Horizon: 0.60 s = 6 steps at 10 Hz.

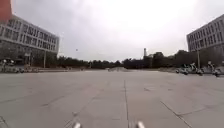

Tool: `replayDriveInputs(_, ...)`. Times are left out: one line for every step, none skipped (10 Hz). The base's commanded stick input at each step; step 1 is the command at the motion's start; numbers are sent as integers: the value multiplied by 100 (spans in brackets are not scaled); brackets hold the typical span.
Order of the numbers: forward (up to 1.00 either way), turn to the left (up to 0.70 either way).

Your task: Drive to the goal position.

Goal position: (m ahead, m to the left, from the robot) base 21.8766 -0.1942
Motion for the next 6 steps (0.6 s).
replayDriveInputs(50, 0)
replayDriveInputs(50, 0)
replayDriveInputs(50, 0)
replayDriveInputs(50, 0)
replayDriveInputs(50, 0)
replayDriveInputs(50, 0)
